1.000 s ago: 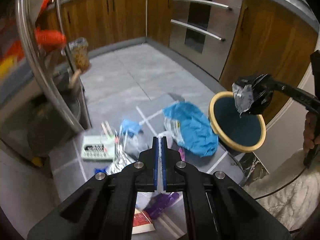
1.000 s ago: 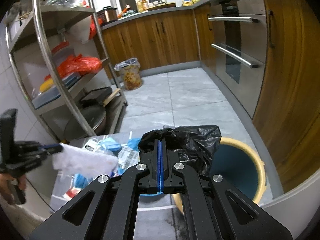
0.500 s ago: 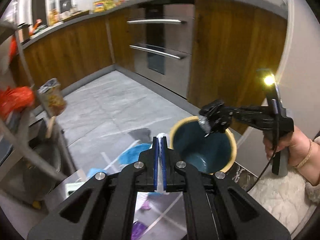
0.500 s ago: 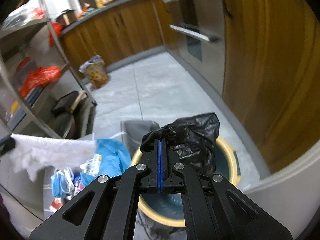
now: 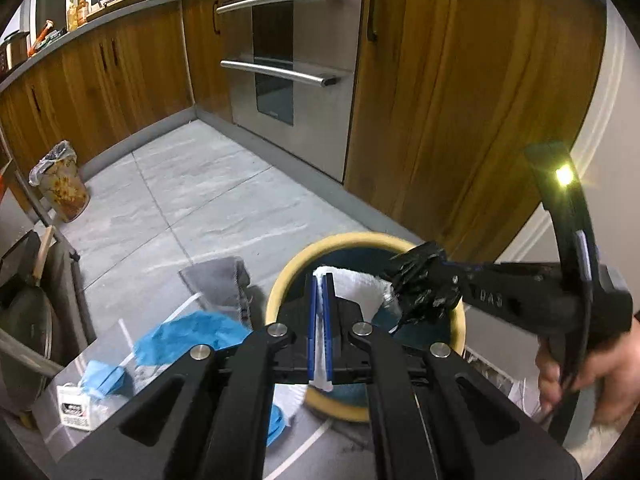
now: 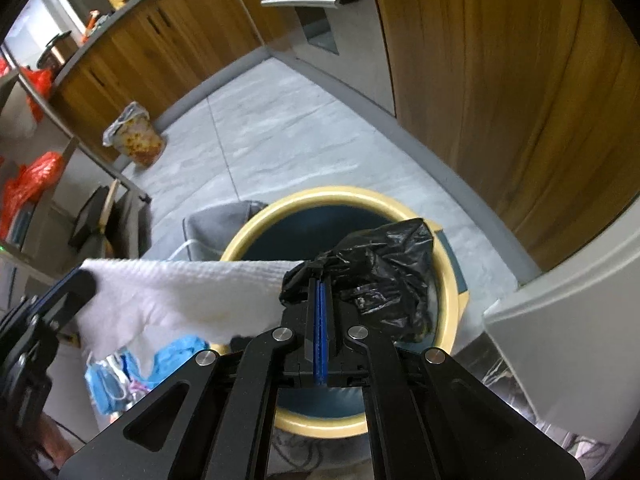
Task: Collect trash
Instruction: 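Release the black bag into the bin while the left gripper drops the white tissue in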
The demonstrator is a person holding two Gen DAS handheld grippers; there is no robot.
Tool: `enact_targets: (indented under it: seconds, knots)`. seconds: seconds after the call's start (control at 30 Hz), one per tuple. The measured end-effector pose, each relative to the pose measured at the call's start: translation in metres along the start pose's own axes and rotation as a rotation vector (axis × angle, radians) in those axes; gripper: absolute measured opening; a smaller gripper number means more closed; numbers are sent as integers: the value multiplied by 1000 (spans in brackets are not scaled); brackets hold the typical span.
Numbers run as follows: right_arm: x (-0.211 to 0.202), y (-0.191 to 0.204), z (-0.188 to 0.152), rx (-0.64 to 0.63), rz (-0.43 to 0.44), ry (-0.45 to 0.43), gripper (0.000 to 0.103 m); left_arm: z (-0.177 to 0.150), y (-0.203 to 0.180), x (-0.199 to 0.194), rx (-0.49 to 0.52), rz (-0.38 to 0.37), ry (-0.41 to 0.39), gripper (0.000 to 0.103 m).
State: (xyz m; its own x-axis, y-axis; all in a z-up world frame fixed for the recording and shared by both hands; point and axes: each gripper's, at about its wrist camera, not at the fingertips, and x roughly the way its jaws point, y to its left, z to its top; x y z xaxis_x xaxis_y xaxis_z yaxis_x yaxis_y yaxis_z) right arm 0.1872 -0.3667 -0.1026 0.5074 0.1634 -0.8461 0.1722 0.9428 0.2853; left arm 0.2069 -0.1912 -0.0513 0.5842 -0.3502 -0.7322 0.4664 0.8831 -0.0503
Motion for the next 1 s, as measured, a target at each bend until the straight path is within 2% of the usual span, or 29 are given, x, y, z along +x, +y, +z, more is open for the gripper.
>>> enact_targets:
  seconds: [0.2, 0.3, 0.33, 0.37, 0.4, 0.43, 0.53, 0.57, 0.6, 0.67, 0.73, 0.77, 1.0]
  knots:
    - [-4, -9, 2, -3, -13, -18, 2, 1, -5, 5, 1, 16, 0, 3]
    - [-5, -11, 2, -1, -21, -29, 2, -1, -2, 2, -14, 21, 12, 9]
    - [-6, -11, 3, -3, -26, -32, 6, -3, 1, 0, -20, 27, 14, 17]
    - [-6, -10, 3, -6, -27, -34, 12, -4, 4, -3, -25, 33, 11, 31]
    - [-8, -9, 3, -11, -31, -39, 16, -5, 5, -6, -33, 42, 7, 38]
    - [-9, -7, 3, -14, -33, -45, 26, -8, 9, -10, -48, 49, -2, 49]
    - [-15, -3, 3, -35, -36, -78, 44, -14, 18, -23, -78, 60, -14, 58]
    - [-16, -2, 3, -40, -35, -83, 53, -16, 20, -28, -84, 70, -19, 66]
    - [-18, 0, 3, -48, -28, -90, 57, -17, 22, -33, -90, 81, -27, 71]
    - [-22, 3, 5, -66, -11, -109, 73, -21, 30, -47, -109, 95, -53, 85]
    - [-27, 8, 4, -88, 1, -140, 87, -25, 38, -59, -140, 90, -68, 91]
    - [-31, 13, 4, -102, 13, -160, 90, -27, 42, -65, -155, 86, -72, 93]
    - [-51, 38, -2, -190, 48, -268, 96, -44, 63, -104, -189, 148, -104, 97]
